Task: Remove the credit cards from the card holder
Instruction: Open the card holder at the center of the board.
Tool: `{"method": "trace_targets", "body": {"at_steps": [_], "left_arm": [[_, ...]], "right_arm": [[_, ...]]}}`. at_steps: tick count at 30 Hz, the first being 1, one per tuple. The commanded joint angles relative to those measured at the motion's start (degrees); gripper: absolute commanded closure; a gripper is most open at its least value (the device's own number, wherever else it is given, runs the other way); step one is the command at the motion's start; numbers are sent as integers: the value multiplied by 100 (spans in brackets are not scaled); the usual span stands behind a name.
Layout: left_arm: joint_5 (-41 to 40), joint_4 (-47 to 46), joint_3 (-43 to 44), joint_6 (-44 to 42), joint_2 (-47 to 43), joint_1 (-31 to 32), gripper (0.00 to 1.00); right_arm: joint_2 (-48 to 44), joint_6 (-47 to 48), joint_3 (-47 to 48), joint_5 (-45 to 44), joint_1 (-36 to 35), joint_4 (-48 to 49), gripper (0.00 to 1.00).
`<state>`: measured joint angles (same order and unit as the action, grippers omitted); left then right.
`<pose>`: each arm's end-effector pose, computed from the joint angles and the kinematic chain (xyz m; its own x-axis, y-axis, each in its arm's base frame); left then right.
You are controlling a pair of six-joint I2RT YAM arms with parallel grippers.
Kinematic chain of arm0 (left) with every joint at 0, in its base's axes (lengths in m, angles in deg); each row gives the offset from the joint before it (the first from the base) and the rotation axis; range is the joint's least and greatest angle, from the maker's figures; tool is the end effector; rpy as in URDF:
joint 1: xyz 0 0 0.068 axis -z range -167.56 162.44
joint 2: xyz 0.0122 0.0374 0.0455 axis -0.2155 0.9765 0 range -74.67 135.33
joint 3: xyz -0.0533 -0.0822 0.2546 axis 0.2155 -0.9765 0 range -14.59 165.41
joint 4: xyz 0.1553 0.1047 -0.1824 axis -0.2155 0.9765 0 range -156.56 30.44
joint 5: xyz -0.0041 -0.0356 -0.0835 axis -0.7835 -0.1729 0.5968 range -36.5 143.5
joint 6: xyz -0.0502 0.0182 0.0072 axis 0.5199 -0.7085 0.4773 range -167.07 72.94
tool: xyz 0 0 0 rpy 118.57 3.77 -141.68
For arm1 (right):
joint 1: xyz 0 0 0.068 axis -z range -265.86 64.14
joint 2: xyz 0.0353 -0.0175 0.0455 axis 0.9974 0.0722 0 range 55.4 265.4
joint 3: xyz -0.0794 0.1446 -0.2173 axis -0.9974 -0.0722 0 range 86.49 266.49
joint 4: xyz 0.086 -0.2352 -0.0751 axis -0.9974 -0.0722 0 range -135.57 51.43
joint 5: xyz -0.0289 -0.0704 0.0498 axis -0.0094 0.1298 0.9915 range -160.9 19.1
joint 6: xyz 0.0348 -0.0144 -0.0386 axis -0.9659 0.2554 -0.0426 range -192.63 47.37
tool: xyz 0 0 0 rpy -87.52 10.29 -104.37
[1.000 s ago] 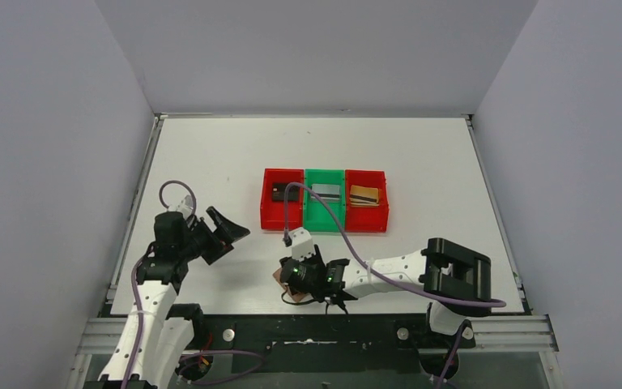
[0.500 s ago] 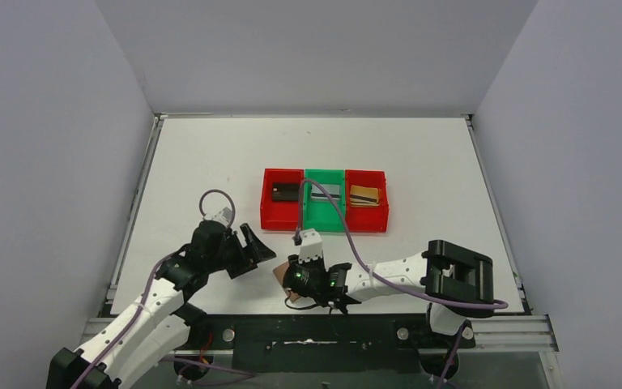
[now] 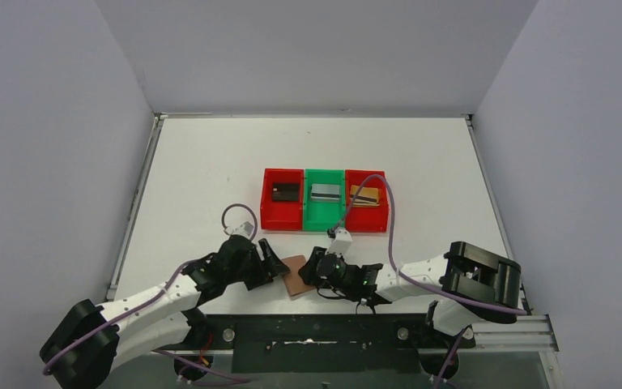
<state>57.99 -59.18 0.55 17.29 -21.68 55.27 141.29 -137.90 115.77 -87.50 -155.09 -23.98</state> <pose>0.1216 -0.1165 0.1437 -0.8727 -0.4166 -0.2547 -0.1587 0.7353 -0.6589 0.1040 0.2455 0.1329 -0.8448 0.2271 -0.4845 -0.1278 0.7937 0.5947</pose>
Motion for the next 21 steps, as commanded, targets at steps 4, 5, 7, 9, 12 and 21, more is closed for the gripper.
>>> {"method": "trace_targets", "body": {"at_steps": [4,5,7,9,12,21], "left_arm": [[-245,-1456,-163,309,476,226,47],[-244,-1544,-180,310,544,264,51],[-220,-1639,-198,292,660,303,59],[-196,-1643,-188,240,715,314,67],[-201,-1627,-195,165,677,323,72],[-240,-1241,-49,-103,458,323,83]], "right_arm": [[105,-279,-168,317,96,364,75],[110,-276,-168,323,102,370,75],[95,-256,-180,364,131,405,75],[79,-220,-192,444,167,486,75],[7,-158,-227,502,175,570,74],[-312,512,195,-121,66,-577,47]]}}
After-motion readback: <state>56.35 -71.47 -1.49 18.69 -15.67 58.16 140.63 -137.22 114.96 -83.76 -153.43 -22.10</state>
